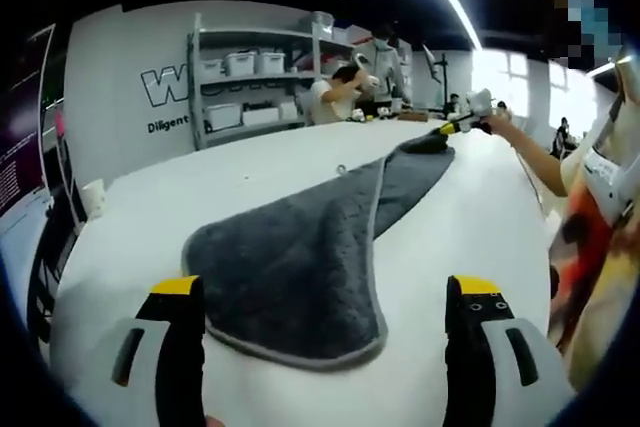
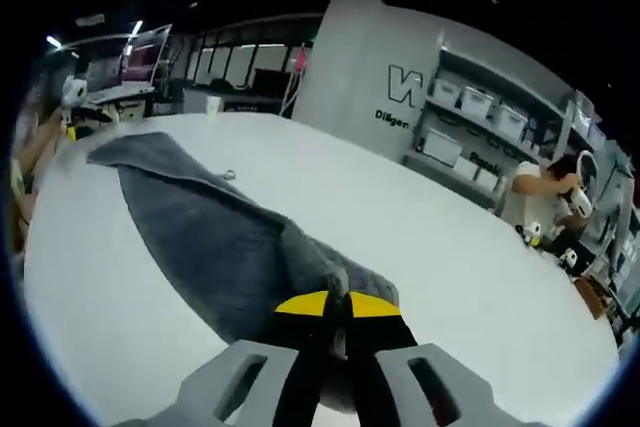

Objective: Open the folded towel by lifting each exposed corner and separating the folded layers until the towel lies flat within the target outline without major curled edges

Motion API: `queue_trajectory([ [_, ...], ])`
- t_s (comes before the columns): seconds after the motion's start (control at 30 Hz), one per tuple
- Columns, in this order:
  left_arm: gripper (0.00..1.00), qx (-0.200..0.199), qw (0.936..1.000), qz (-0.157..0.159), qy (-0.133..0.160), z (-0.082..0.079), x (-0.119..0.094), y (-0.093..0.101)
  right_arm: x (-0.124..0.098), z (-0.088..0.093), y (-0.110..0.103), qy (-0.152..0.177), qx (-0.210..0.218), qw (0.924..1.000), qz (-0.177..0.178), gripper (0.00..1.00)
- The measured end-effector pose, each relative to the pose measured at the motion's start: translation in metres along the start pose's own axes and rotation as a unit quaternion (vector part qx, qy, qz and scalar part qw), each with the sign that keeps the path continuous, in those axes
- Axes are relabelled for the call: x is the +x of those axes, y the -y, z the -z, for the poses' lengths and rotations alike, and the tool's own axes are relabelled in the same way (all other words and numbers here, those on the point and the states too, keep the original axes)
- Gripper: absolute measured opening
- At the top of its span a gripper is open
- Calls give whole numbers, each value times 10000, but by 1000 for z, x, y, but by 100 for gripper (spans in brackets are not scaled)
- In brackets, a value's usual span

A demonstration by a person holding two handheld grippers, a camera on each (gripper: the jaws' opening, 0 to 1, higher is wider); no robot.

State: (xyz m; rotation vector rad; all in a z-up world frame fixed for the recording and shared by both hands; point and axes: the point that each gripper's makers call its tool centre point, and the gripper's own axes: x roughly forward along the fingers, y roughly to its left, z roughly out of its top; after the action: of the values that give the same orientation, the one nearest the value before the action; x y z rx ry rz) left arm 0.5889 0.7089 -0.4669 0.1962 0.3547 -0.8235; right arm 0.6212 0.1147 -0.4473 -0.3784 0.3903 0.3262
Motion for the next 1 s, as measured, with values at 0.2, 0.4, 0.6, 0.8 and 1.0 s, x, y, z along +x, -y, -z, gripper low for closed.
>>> queue_trajectory([
  [0.2,98,-80,9999,4,113,0,-6,-1,-24,-2,-16,90,26,9998,-157,0],
  [0.4,97,-25,9999,51,124,3,-9,3,-45,16,-32,-191,-113,9993,-290,0],
  [0.6,98,49,9999,128,91,7,-9,11,-57,40,-41,-514,1,9975,-478,0],
  [0.8,97,50,9999,112,85,10,-13,12,-61,62,-59,-897,-36,9929,-780,0],
  [1.0,97,56,9998,132,108,9,-18,15,-57,72,-63,-1041,90,9909,-853,0],
])
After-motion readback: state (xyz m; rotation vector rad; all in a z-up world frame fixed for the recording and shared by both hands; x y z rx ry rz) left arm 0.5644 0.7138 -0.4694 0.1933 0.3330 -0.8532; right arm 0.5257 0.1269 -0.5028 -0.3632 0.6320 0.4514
